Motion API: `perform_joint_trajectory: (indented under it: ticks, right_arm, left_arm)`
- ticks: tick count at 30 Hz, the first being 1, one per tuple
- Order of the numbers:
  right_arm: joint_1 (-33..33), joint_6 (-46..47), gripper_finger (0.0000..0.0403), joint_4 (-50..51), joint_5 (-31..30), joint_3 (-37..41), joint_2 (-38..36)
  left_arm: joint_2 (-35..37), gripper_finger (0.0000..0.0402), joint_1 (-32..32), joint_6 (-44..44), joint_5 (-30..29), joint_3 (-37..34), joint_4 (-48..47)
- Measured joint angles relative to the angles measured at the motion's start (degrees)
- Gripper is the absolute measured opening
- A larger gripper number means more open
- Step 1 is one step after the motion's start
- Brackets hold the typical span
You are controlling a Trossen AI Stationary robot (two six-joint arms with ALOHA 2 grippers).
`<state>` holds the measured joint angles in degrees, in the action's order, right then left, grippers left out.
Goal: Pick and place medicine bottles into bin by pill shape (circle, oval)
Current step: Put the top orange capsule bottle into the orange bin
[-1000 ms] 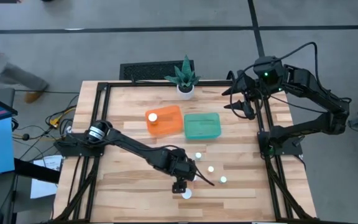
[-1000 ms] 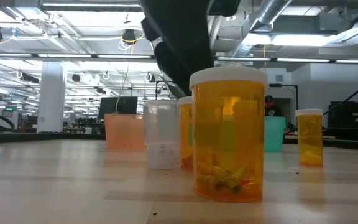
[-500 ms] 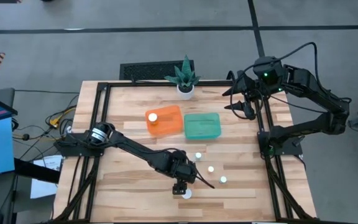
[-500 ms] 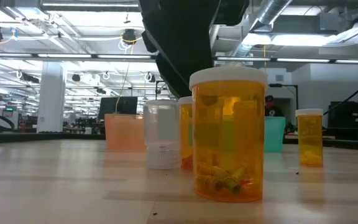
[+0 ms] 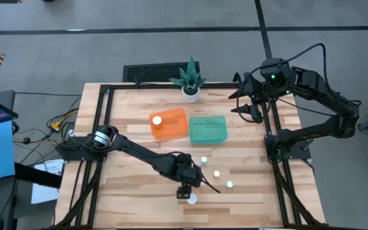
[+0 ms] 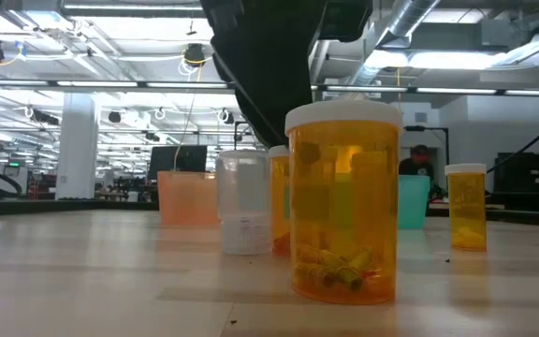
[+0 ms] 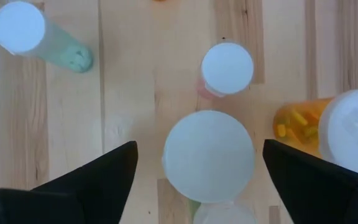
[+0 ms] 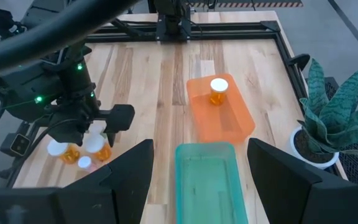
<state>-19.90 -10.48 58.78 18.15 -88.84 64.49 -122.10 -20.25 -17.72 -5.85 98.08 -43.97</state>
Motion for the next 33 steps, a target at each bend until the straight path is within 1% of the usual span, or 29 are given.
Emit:
perform_joint_trajectory:
  ticks: [4, 6, 13, 19, 24, 30, 33]
  right_arm:
    - [0.0, 0.1, 0.0270, 0.0, 0.0, 0.0, 0.0]
    - [0.0, 0.5, 0.0270, -0.1, 0.0, 0.0, 0.0]
    - [0.0, 1.0, 0.0270, -0.1, 0.0, 0.0, 0.0]
    - [0.0, 1.1, 0.0270, 0.2, 0.0, 0.0, 0.0]
    - [0.0, 1.1, 0.0270, 0.7, 0.0, 0.0, 0.0]
    - [0.0, 1.1, 0.0270, 0.8, 0.0, 0.0, 0.0]
    - [0.0, 1.0, 0.0270, 0.8, 0.0, 0.0, 0.0]
  left_arm:
    - [0.0, 0.0299, 0.0, -0.2, 0.1, 0.0, 0.0]
    - [0.0, 0.0283, 0.0, -0.1, 1.1, 0.0, 0.0]
    - [-2.4, 0.0241, 0.0, -0.8, 3.4, 0.2, 1.3]
    - [-2.6, 0.0208, 0.0, -2.6, 2.4, 0.5, 1.1]
    - [-2.6, 0.0205, 0.0, -3.7, 2.1, 0.8, 0.7]
    - [-2.5, 0.0227, 0.1, -3.2, 1.1, 2.7, 0.8]
    - [-2.4, 0.0218, 0.1, -2.9, 1.0, 3.9, -0.1]
